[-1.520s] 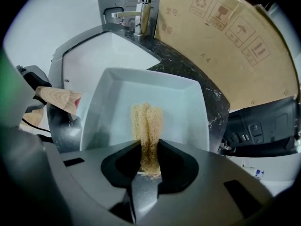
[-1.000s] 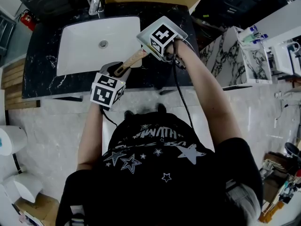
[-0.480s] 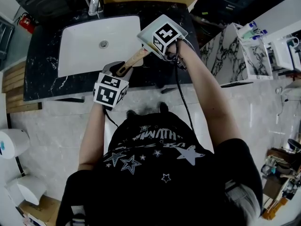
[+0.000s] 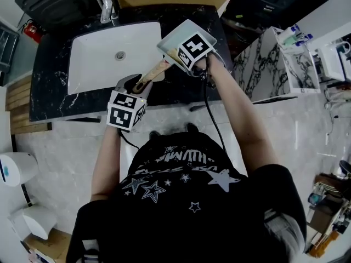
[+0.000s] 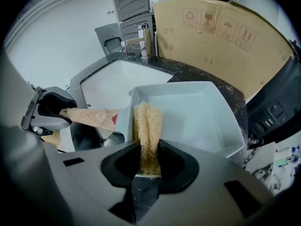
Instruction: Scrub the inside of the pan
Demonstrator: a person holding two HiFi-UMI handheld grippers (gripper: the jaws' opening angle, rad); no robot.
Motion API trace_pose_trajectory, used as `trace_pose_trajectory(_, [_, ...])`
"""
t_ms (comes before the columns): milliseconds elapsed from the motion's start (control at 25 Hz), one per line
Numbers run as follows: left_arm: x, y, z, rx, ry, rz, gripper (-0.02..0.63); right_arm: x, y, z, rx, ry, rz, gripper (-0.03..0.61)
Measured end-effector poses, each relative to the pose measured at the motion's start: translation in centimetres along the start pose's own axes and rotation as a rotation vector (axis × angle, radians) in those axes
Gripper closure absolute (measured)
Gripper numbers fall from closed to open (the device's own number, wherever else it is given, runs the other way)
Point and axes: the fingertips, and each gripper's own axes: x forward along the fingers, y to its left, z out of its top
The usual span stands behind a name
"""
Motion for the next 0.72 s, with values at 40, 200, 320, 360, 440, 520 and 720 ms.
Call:
trace_pose_trajectory(40, [0.0,0.0,0.3,0.004,-0.009,0.011,0.471,0.0,0.0,0.0,-0.005,-0.006,0.006,0.491])
trace_pose_trajectory(200, [0.2,-0.3,0.7,-0.01,-0.013,0.036,0.43,-0.2,-0.4,0.2,-0.022,-0.023,0.027,0.491])
trace_pose_trajectory(320, [0.2,-0.4,0.4,-0.031,0.011,0.056,0.393,-0.4,-0.7,0.4,-0.048,-0.032,0.04,0.491])
trace_pose_trajectory(360, [0.3,-0.5,0.3,-0.036,0.015,0.064,0.388,-0.5,-0.9,0.4,-0.056,-0.035,0.043,0.491])
trace_pose_trajectory(440, [0.2,-0.5,0.3,-0.051,0.012,0.09,0.38,-0.6,-1.1,0.4,-0.074,-0.041,0.049,0.491])
trace_pose_trajectory(520, [0.0,-0.3,0.2,-0.074,0.004,0.134,0.374,-0.4,-1.2,0.5,-0.103,-0.046,0.058,0.491])
trace_pose_trajectory(720, [-1.2,0.0,-0.1,-0.148,-0.001,0.252,0.371,-0.9,-1.6,1.0,-0.166,-0.082,0.085,0.491])
